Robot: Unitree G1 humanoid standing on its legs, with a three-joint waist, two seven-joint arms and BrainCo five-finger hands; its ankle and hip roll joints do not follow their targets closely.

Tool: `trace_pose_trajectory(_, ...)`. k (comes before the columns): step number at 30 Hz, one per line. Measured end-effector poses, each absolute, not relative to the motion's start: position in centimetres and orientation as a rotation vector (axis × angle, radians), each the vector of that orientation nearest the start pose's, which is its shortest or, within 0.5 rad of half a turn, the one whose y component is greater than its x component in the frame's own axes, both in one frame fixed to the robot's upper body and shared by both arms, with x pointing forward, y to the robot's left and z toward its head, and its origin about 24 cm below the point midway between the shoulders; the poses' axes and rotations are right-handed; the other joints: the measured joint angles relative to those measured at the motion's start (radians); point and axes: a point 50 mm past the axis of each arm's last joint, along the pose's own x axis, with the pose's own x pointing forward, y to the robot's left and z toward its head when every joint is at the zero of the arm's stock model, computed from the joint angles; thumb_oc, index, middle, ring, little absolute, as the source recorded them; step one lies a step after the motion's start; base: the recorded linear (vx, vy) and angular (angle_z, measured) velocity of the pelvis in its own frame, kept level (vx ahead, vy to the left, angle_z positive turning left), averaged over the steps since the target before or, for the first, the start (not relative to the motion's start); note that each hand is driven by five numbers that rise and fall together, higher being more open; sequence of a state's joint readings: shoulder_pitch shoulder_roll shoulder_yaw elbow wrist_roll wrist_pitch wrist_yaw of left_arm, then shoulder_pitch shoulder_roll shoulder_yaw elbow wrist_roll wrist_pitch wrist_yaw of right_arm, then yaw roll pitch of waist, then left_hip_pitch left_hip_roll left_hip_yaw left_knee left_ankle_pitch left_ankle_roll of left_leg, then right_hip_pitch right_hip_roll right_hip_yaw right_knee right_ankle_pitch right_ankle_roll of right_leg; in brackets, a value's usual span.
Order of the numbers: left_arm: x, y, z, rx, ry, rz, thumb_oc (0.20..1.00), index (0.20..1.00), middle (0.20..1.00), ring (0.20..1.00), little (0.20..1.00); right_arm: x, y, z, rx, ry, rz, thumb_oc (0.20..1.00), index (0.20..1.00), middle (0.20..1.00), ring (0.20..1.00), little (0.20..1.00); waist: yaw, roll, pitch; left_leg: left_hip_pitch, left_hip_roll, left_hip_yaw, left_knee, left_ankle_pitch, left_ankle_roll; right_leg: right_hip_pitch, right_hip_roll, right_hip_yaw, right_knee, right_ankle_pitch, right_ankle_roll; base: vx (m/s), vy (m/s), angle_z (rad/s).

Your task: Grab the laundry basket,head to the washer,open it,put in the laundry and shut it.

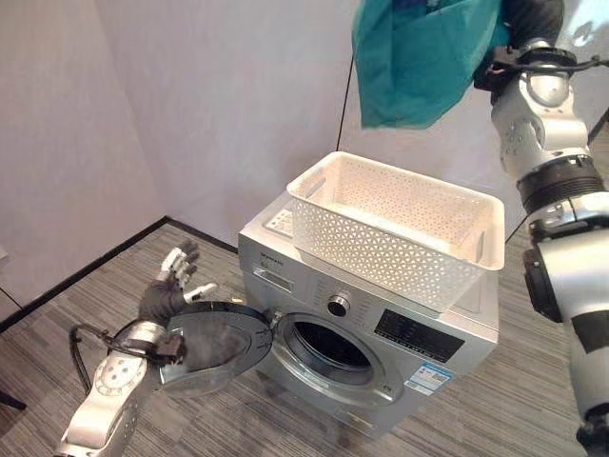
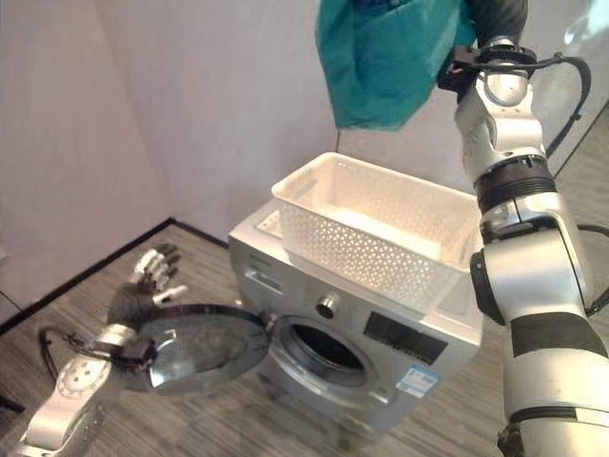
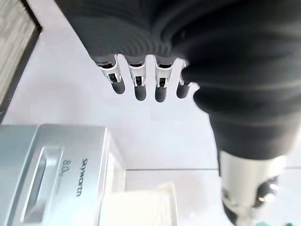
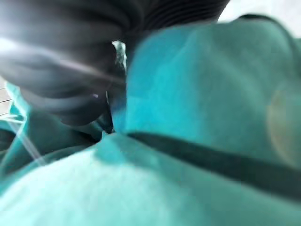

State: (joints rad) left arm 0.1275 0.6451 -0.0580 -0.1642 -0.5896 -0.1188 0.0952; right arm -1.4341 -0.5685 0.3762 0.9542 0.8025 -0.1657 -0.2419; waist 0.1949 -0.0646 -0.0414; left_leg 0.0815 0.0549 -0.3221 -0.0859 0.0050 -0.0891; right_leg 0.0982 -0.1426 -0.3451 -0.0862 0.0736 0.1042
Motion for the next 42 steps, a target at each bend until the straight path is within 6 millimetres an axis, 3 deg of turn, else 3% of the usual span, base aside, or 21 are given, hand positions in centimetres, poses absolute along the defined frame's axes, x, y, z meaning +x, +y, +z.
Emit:
trace_pose_trajectory(1, 23.5, 23.6, 10.8, 0.031, -0.177, -0.037, 1.000, 1.000, 1.000, 1.000, 1.000, 40.0, -16.4, 36.0, 0.171, -0.603, -0.042, 0.200, 0.200, 0.200, 0.200, 0.200, -0.009, -0.004, -0.002, 0.007, 0.004, 0.001, -0.001, -0.002, -0.001, 0.007, 0.006, 0.000, 0.000, -0.003, -0.002, 0.00, 0.000, 0.00)
trace_pose_trajectory(2, 23.3, 22.8, 14.0, 0.031, -0.320, -0.073, 1.000, 1.000, 1.000, 1.000, 1.000, 39.0, -13.3, 37.1, 0.201, -0.680, 0.075, 0.200, 0.200, 0.200, 0.200, 0.200, -0.019, -0.009, 0.000, 0.012, 0.005, 0.001, -0.001, -0.002, -0.001, 0.011, 0.005, 0.000, 0.000, -0.003, -0.002, 0.00, 0.000, 0.00)
trace_pose_trajectory(3, 23.4, 22.3, 15.7, 0.031, -0.394, -0.099, 1.000, 1.000, 1.000, 1.000, 1.000, 38.7, -12.3, 37.3, 0.201, -0.693, 0.114, 0.200, 0.200, 0.200, 0.200, 0.200, -0.019, -0.010, 0.000, 0.017, 0.003, 0.002, -0.001, -0.003, 0.001, 0.016, 0.005, 0.000, 0.000, -0.004, -0.001, 0.00, 0.000, 0.00)
trace_pose_trajectory(4, 23.1, 21.7, 17.2, 0.021, -0.476, -0.125, 1.000, 1.000, 1.000, 1.000, 1.000, 38.3, -11.4, 37.3, 0.195, -0.707, 0.156, 0.200, 0.200, 0.200, 0.200, 0.200, -0.020, -0.015, -0.001, 0.023, 0.000, 0.003, -0.001, -0.004, 0.002, 0.022, 0.005, 0.001, 0.000, -0.005, 0.000, 0.00, 0.000, 0.00)
trace_pose_trajectory(6, 23.1, 20.3, 17.4, -0.021, -0.490, -0.199, 1.000, 1.000, 1.000, 1.000, 1.000, 37.9, -9.9, 37.0, 0.169, -0.712, 0.235, 0.200, 0.200, 0.200, 0.200, 0.200, -0.024, -0.021, -0.005, 0.026, -0.001, 0.008, -0.001, -0.004, 0.003, 0.023, 0.004, 0.007, 0.000, -0.004, 0.000, -0.02, 0.003, -0.04)
trace_pose_trajectory(8, 24.7, 19.5, 17.1, -0.024, -0.468, -0.223, 1.000, 1.000, 1.000, 1.000, 1.000, 38.4, -9.5, 36.2, 0.172, -0.677, 0.238, 0.200, 0.200, 0.200, 0.200, 0.200, -0.026, -0.024, -0.008, 0.026, 0.004, 0.008, -0.001, -0.004, 0.003, 0.023, 0.005, 0.008, 0.000, -0.003, -0.001, -0.01, 0.001, -0.02)
trace_pose_trajectory(9, 25.8, 18.8, 17.9, -0.028, -0.495, -0.239, 1.000, 1.000, 1.000, 1.000, 1.000, 38.4, -8.9, 35.9, 0.170, -0.669, 0.257, 0.200, 0.200, 0.200, 0.200, 0.200, -0.036, -0.027, -0.010, 0.024, 0.005, 0.007, -0.001, -0.006, 0.005, 0.020, 0.006, 0.008, 0.000, -0.003, -0.001, 0.00, 0.000, 0.00)
trace_pose_trajectory(13, 27.1, 15.9, 23.9, -0.073, -0.750, -0.315, 1.000, 1.000, 1.000, 1.000, 1.000, 37.8, -6.4, 34.8, 0.215, -0.649, 0.347, 0.200, 0.200, 0.200, 0.200, 0.200, -0.073, -0.023, -0.011, 0.025, 0.004, 0.024, 0.005, -0.004, 0.003, 0.015, 0.006, 0.025, 0.000, 0.001, -0.005, -0.02, 0.011, -0.10)
trace_pose_trajectory(16, 27.3, 15.2, 24.4, -0.082, -0.768, -0.322, 1.000, 1.000, 1.000, 1.000, 1.000, 37.6, -6.0, 34.4, 0.221, -0.646, 0.371, 0.200, 0.200, 0.200, 0.200, 0.200, -0.072, -0.021, -0.014, 0.022, 0.003, 0.034, 0.005, -0.005, 0.004, 0.006, 0.006, 0.035, 0.000, 0.004, -0.006, -0.01, 0.009, -0.13)
trace_pose_trajectory(17, 27.4, 14.8, 24.3, -0.087, -0.761, -0.329, 1.000, 1.000, 1.000, 1.000, 1.000, 36.9, -5.1, 33.5, 0.221, -0.647, 0.437, 0.200, 0.200, 0.200, 0.200, 0.200, -0.082, -0.010, -0.013, 0.024, 0.000, 0.037, 0.005, -0.005, 0.005, 0.005, 0.005, 0.039, 0.000, 0.005, -0.006, 0.00, 0.000, 0.00)
trace_pose_trajectory(22, 27.6, 14.7, 24.3, -0.109, -0.760, -0.294, 1.000, 1.000, 1.000, 1.000, 1.000, 36.5, -4.6, 31.7, 0.239, -0.611, 0.477, 0.200, 0.200, 0.200, 0.200, 0.200, -0.098, 0.006, -0.006, 0.025, 0.003, 0.040, 0.005, -0.006, 0.005, 0.003, 0.006, 0.042, 0.000, 0.005, -0.006, 0.00, 0.000, -0.01)
trace_pose_trajectory(25, 28.0, 14.7, 24.2, -0.129, -0.753, -0.259, 1.000, 1.000, 1.000, 1.000, 1.000, 35.6, -4.2, 29.7, 0.269, -0.579, 0.544, 0.200, 0.200, 0.200, 0.200, 0.200, -0.099, 0.013, -0.002, 0.031, 0.004, 0.055, 0.004, -0.008, 0.008, 0.001, 0.006, 0.057, 0.000, 0.007, -0.008, 0.01, -0.004, -0.12)
trace_pose_trajectory(33, 28.1, 14.9, 24.7, 0.006, -0.816, -0.182, 1.000, 1.000, 1.000, 1.000, 1.000, 33.4, -5.2, 30.1, 0.252, -0.643, 0.653, 0.200, 0.200, 0.200, 0.200, 0.200, -0.099, 0.013, -0.001, 0.034, 0.004, 0.061, 0.000, -0.009, 0.009, -0.004, 0.006, 0.064, 0.000, 0.008, -0.008, 0.00, -0.001, -0.02)
trace_pose_trajectory(42, 29.6, 13.9, 25.0, 0.058, -0.791, -0.205, 1.000, 1.000, 1.000, 1.000, 1.000, 33.0, -6.9, 29.4, 0.152, -0.600, 0.741, 0.200, 0.200, 0.200, 0.200, 0.200, -0.103, 0.022, 0.004, 0.030, 0.003, 0.063, 0.000, -0.009, 0.009, -0.009, 0.006, 0.066, 0.000, 0.009, -0.007, 0.00, 0.000, 0.00)
